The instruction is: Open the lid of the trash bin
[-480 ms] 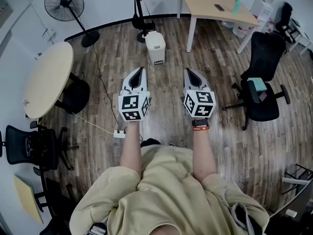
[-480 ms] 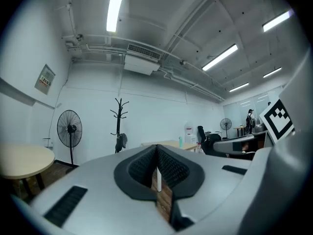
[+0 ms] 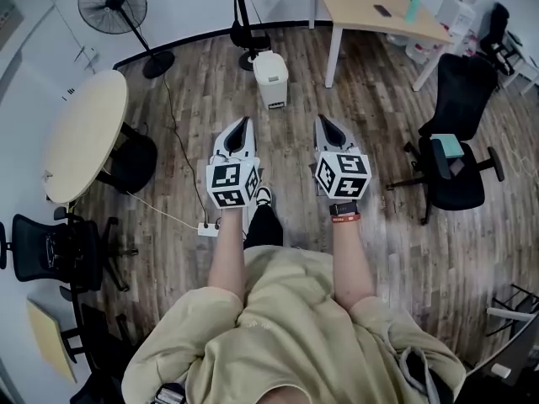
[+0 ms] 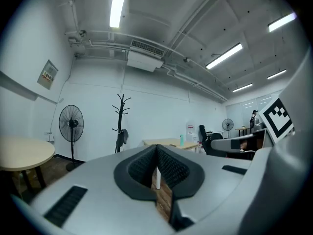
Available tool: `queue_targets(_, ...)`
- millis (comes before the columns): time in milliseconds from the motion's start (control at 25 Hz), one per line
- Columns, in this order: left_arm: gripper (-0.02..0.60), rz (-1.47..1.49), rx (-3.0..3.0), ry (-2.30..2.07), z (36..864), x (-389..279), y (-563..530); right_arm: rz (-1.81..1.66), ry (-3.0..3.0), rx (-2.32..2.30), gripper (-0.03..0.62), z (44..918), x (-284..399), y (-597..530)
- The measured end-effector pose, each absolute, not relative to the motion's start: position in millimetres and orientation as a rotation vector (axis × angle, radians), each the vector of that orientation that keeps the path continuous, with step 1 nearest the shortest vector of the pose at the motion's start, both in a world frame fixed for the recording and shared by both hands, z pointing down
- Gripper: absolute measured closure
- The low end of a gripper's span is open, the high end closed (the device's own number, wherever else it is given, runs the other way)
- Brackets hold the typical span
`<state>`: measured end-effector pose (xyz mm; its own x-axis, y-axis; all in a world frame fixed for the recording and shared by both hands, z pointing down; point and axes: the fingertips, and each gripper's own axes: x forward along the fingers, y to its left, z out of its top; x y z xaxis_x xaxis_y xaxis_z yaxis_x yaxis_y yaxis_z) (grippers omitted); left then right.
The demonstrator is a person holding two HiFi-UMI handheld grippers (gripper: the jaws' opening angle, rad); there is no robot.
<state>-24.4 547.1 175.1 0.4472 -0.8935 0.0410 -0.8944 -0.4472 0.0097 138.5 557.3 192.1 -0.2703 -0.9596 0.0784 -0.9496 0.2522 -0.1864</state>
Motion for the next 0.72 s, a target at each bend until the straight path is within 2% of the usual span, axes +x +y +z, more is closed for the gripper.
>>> queue_targets(320, 0.557, 0.034, 2.646, -1.63, 185, -32, 463, -0.305, 2.465, -1.867, 0.58, 198, 133, 474)
queue_targets(720, 0.558, 0.029, 2.659, -1.596, 176, -54, 295, -0.304, 2.51, -1.871, 0.58, 192, 92, 310)
